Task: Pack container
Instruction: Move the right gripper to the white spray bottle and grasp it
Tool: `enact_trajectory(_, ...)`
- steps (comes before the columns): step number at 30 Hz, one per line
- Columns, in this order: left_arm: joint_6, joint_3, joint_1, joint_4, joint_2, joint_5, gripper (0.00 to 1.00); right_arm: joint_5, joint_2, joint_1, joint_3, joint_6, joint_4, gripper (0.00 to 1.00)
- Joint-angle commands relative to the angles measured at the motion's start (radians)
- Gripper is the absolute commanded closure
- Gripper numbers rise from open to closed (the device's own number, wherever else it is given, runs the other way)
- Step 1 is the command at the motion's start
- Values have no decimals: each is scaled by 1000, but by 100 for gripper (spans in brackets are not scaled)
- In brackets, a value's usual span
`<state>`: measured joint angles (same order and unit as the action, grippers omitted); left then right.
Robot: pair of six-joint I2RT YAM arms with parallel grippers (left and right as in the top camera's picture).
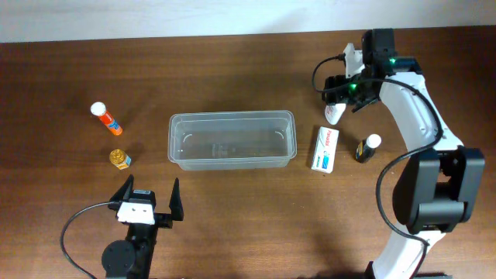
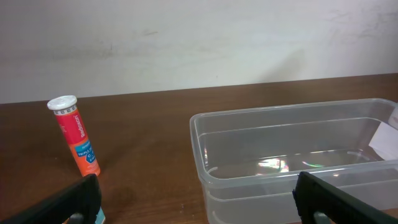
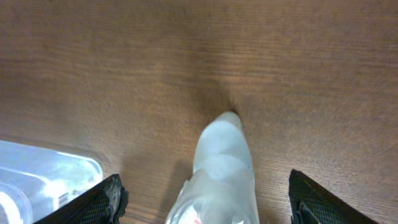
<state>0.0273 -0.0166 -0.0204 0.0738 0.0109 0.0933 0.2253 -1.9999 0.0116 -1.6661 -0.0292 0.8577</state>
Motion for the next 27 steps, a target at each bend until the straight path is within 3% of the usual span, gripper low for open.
enact_trajectory(1, 15, 8, -4, -2, -5, -7, 1, -23, -35, 2, -19, 16, 14, 27)
enact_trajectory(7, 15, 8, -4, -2, -5, -7, 1, -23, -66, 2, -19, 16, 21, 38)
enact_trajectory(18, 15, 8, -4, -2, -5, -8, 1, -27, -74, 2, -19, 15, 6, 70)
enact_trajectory(27, 15, 8, -4, -2, -5, -8, 1, -27, -69, 2, -50, 16, 33, 78)
